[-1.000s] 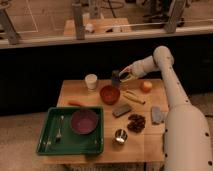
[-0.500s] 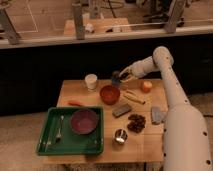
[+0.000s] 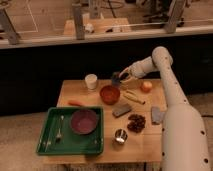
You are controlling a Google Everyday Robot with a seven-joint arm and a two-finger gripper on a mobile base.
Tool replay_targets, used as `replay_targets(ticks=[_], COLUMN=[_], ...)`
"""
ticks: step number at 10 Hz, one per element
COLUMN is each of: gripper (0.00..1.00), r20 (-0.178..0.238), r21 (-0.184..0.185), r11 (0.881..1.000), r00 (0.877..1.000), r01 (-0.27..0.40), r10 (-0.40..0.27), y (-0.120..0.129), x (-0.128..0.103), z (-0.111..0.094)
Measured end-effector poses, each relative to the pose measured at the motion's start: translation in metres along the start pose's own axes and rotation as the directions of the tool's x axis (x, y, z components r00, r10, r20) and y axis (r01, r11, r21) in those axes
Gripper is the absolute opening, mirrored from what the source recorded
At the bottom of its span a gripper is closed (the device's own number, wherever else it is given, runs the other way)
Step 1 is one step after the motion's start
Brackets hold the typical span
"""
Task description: Place brush in plastic cup
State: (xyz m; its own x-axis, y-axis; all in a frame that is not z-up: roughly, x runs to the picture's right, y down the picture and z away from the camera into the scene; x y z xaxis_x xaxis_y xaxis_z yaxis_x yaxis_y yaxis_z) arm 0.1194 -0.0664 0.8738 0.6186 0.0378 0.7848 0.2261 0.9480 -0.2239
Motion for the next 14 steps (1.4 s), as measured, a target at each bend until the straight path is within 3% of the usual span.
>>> replay_targets(ticks=[7, 14], gripper=[0.0, 0.0], r20=[0.004, -0.001], r21=[-0.028, -0.014], r11=[1.0, 0.999], r00=[1.0, 0.999], r01=[-0.007, -0.049], r10=[0.007, 0.049], y=[-0.001, 0.0], x=[0.004, 0.005], z=[0.008, 0.015])
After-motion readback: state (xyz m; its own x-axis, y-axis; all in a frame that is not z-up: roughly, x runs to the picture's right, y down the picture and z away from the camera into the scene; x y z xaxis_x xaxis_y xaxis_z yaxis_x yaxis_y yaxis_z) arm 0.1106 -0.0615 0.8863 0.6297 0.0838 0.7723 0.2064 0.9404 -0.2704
